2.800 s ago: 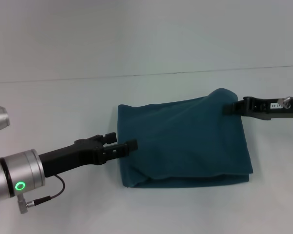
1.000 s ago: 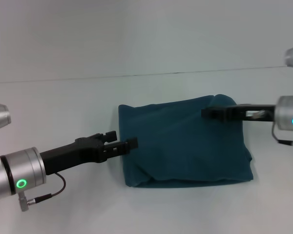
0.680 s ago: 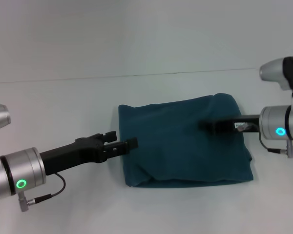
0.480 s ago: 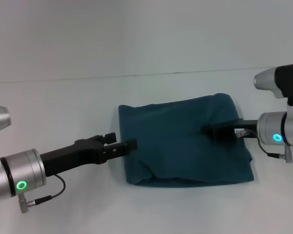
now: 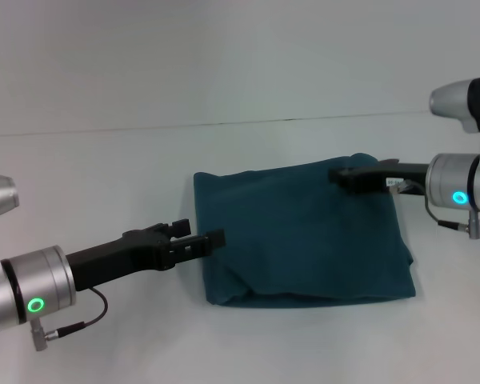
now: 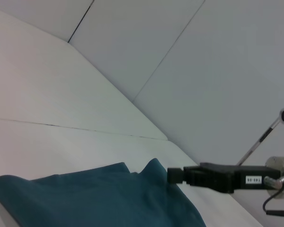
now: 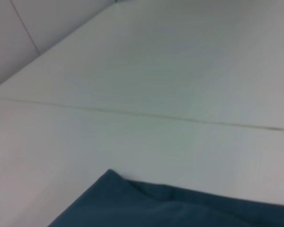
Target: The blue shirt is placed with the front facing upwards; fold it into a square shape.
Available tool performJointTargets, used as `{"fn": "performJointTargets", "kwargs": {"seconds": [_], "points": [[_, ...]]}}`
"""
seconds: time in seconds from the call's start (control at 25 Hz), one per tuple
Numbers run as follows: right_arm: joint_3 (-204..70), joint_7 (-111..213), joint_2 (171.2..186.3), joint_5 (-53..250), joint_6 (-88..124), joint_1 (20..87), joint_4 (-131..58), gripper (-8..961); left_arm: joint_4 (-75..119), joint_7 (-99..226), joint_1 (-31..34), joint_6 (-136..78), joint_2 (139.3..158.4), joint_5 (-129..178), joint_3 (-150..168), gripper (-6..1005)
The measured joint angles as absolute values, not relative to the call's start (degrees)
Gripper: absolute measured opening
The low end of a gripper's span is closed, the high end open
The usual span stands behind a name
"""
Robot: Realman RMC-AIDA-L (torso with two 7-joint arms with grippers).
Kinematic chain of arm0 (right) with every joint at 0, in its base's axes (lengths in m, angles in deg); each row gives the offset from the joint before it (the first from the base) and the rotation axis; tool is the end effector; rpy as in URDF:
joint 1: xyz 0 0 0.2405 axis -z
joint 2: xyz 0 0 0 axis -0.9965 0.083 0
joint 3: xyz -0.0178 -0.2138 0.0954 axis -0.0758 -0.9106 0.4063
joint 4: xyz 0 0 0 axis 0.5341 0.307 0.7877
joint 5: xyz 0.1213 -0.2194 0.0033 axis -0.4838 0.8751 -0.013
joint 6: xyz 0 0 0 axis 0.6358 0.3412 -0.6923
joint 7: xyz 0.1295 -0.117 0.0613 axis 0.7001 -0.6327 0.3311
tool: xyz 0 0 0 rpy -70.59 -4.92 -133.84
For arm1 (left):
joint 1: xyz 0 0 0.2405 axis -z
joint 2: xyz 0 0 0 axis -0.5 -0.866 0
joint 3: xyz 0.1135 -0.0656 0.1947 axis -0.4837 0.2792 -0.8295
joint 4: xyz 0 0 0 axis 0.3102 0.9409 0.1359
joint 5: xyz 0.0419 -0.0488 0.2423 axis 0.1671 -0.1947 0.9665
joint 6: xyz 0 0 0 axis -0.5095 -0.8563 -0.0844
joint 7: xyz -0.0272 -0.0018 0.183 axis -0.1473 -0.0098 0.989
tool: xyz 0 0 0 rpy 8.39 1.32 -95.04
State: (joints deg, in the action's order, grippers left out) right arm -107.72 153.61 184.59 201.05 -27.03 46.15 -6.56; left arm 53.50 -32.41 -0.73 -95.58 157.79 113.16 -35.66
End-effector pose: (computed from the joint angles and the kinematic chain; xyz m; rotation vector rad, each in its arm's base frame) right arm 0.2665 0.4679 -0.0361 -2.2825 1.0720 0.4077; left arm -0.2365 0.3820 -0.0779 -2.4743 -1.1886 -0.8966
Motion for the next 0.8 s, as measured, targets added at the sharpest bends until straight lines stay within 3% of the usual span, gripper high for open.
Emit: {"fn": "performJointTargets", "kwargs": {"seconds": [0.2, 0.48, 0.8], "points": [[-107.93, 154.34, 184.22, 201.23, -25.03, 45.78, -6.54, 0, 53.50, -32.41, -0.74, -95.58, 157.79, 113.11, -35.66, 948], [-109.77, 153.83, 185.27, 203.66, -17.16, 43.53, -10.45, 0, 53.50, -32.41, -0.74, -95.59, 157.79, 113.07, -35.66, 948], [-110.55, 153.42, 185.41, 202.89, -17.66, 43.50, -9.81, -1, 53.50, -32.34, -0.90, -95.45, 157.79, 113.42, -35.57, 948]]}}
